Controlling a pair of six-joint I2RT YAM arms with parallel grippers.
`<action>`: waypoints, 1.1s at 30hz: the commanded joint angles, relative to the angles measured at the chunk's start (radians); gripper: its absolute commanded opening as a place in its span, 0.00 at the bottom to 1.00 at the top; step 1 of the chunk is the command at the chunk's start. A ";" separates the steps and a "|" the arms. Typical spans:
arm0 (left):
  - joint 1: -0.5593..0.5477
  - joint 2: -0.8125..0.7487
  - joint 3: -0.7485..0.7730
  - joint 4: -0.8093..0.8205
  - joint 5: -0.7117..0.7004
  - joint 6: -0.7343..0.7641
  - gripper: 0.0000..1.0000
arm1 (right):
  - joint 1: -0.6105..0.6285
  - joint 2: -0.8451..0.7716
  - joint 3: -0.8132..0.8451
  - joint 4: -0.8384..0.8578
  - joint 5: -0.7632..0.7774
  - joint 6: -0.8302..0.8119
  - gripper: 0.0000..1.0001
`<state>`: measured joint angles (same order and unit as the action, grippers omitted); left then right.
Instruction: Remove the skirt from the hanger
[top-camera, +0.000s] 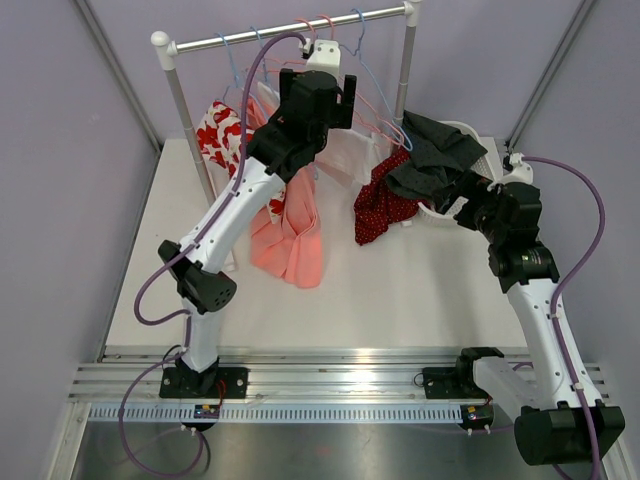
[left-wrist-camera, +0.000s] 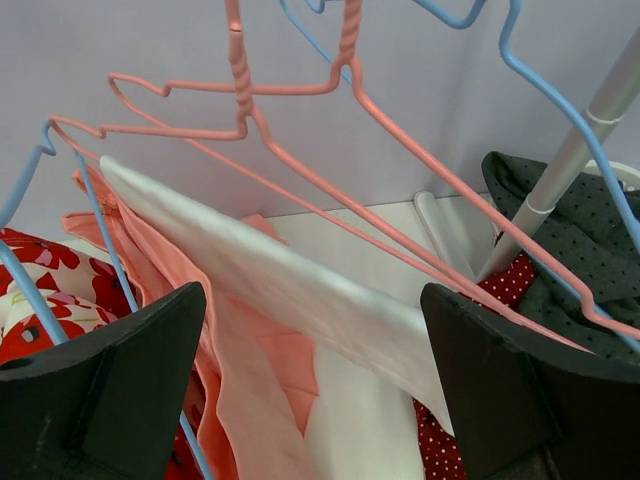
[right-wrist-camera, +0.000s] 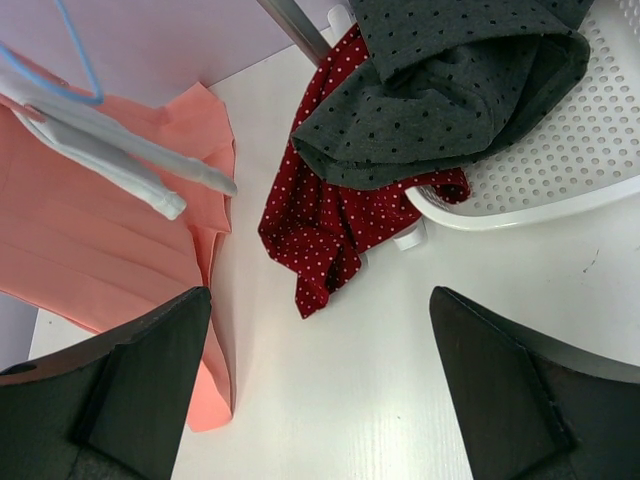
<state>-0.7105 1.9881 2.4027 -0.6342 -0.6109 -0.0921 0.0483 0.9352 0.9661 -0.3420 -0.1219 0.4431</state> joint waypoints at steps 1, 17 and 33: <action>0.023 0.006 0.032 0.074 0.025 -0.031 0.92 | 0.012 0.002 -0.004 0.041 0.004 -0.018 0.98; 0.032 -0.018 -0.027 0.136 0.057 -0.115 0.84 | 0.030 0.019 -0.015 0.061 0.008 -0.027 0.98; 0.022 -0.126 -0.131 0.174 0.059 -0.193 0.77 | 0.036 0.017 -0.024 0.064 0.011 -0.027 0.98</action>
<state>-0.6827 1.9167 2.2631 -0.5236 -0.5602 -0.2573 0.0753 0.9569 0.9455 -0.3195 -0.1188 0.4297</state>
